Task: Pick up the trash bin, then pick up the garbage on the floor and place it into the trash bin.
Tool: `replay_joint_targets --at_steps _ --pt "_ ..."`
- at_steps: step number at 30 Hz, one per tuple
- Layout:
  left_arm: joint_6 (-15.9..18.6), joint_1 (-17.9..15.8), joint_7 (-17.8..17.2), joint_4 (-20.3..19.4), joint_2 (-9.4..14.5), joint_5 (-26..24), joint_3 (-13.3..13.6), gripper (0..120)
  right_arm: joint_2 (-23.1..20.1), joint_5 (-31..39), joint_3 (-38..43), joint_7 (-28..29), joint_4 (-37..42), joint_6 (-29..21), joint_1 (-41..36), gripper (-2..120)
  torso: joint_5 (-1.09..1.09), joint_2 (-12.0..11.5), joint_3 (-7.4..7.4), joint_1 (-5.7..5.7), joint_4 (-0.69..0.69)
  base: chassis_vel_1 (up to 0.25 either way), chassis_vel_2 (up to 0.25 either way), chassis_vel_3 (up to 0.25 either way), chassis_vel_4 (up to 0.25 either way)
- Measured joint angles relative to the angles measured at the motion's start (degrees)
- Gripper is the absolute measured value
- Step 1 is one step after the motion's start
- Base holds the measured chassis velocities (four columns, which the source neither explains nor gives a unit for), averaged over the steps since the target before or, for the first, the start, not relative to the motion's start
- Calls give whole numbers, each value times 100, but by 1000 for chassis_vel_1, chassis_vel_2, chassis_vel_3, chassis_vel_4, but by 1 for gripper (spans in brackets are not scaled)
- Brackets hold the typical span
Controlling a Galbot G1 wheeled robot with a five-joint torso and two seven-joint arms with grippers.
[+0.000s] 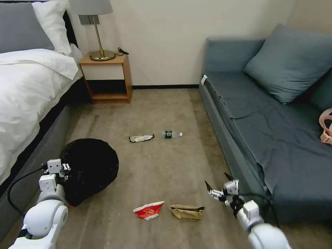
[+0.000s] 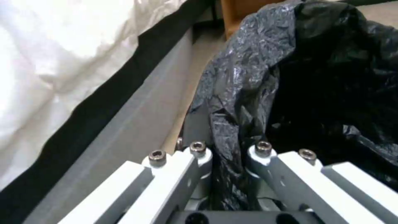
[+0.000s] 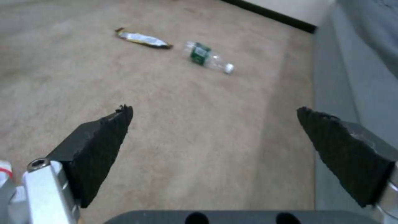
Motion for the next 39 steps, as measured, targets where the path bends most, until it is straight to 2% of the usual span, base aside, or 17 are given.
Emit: replay_joint_targets --at_steps 1,3,5,6,7,8,9,11,12,13,15,18,23,26,33,39 --pt "-3 55 24 -28 -33 82 -81 4 -316 269 -392 -89 -244 -22 405 100 -1 0 0 0 0 0 0 0 0" --pt "-3 77 41 -51 -44 112 -108 4 -382 346 -497 -132 -315 -24 517 100 0 0 0 0 0 0 0 0 0" --pt "9 291 117 -321 -93 279 -321 4 -698 896 -1591 -506 -1264 50 1919 100 1 0 0 0 -1 0 0 0 0" --pt "9 291 117 -321 -93 279 -321 4 -698 896 -1591 -506 -1264 50 1919 100 1 0 0 0 -1 0 0 0 0" --pt "22 373 130 -434 -111 324 -390 4 -692 991 -1994 -626 -1602 105 2423 100 2 0 0 0 2 0 0 0 0" --pt "42 438 136 -520 -133 362 -443 4 -635 1071 -2383 -723 -1925 140 2920 100 2 -1 1 0 1 0 0 0 0" --pt "42 438 136 -520 -133 362 -443 4 -635 1071 -2383 -723 -1925 140 2920 100 2 -1 1 0 1 0 0 0 0" --pt "140 603 139 -799 -247 440 -534 4 -346 1288 -3369 -909 -2620 196 4137 100 0 0 0 0 6 0 0 0 0" --pt "170 651 139 -896 -305 489 -548 4 -196 1318 -3706 -992 -2910 220 4485 100 -4 0 0 0 7 0 0 0 0" --pt "170 651 139 -896 -305 489 -548 4 -196 1318 -3706 -992 -2910 220 4485 100 -4 0 0 0 7 0 0 0 0" --pt "200 718 139 -1003 -421 597 -547 4 162 1313 -4340 -1180 -3426 289 4940 100 0 0 0 0 2 0 0 0 0" --pt "200 750 136 -1031 -488 660 -543 4 393 1319 -4814 -1258 -3625 306 5148 100 0 0 0 0 1 0 0 0 0" --pt "162 767 136 -1001 -520 707 -553 4 487 1378 -5496 -1389 -3597 283 5322 100 -2 0 0 0 1 0 0 0 0" --pt "58 764 131 -840 -527 752 -584 4 691 1400 -6194 -1468 -3406 150 5395 100 -1 0 0 0 0 0 0 0 0" --pt "12 776 124 -826 -567 744 -580 4 836 1240 -6622 -1500 -3311 76 5244 100 -1 0 -1 0 0 0 0 0 0" --pt "-56 824 121 -828 -645 799 -508 4 948 928 -6672 -1542 -3514 112 5042 100 0 0 -1 0 -1 0 0 0 0"
